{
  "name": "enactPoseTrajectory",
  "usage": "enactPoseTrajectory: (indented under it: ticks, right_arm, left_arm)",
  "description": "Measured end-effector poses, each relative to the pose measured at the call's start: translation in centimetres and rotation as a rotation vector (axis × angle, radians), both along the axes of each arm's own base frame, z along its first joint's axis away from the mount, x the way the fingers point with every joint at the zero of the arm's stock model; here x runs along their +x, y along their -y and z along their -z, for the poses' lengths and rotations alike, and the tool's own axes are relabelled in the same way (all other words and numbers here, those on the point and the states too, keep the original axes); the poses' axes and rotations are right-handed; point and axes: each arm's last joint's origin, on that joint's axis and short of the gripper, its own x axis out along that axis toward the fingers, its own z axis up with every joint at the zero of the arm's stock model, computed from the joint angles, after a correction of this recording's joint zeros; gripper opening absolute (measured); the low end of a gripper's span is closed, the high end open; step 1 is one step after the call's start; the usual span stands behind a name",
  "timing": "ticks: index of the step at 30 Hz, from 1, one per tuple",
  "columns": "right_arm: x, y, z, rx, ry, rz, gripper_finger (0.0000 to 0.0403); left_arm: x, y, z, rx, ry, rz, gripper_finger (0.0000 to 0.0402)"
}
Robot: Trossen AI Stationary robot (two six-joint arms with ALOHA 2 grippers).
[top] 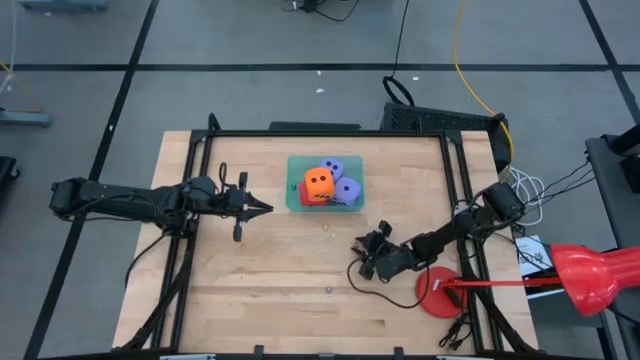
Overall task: Pick & Place Dice
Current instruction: Put the small red dice into the blue bin
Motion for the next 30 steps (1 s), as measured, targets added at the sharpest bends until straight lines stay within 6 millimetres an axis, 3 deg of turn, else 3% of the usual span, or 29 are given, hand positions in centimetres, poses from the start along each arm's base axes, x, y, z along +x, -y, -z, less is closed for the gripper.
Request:
enactPoseTrajectory:
  ticks: [6,14,16,20,25,30]
  right_arm:
    - [0.0,0.0,0.0,-0.005,0.001,0.001,0.0127]
    - [0.3,-0.2,-0.4,-0.010,0.033,-0.037,0.0045]
    - [0.6,-0.4,-0.9,-0.023,0.064,-0.088,0.0043]
    - [0.9,-0.4,-2.6,-0.031,0.098,-0.192,0.0043]
    - [1.2,0.2,-6.2,-0.033,0.200,-0.271,0.0068]
    - [1.0,0.9,-9.8,-0.066,0.311,-0.395,0.0046]
  left_arm:
    - [0.0,0.0,0.0,-0.002,0.000,0.000,0.0037]
    - [0.0,0.0,0.0,-0.002,0.000,0.000,0.0037]
    - [0.0,0.0,0.0,-0.002,0.000,0.000,0.0037]
    - [0.0,0.0,0.0,-0.009,0.001,-0.001,0.0037]
    - [0.0,0.0,0.0,-0.021,0.005,-0.003,0.0037]
    - [0.0,0.0,-0.1,-0.024,0.007,-0.004,0.0037]
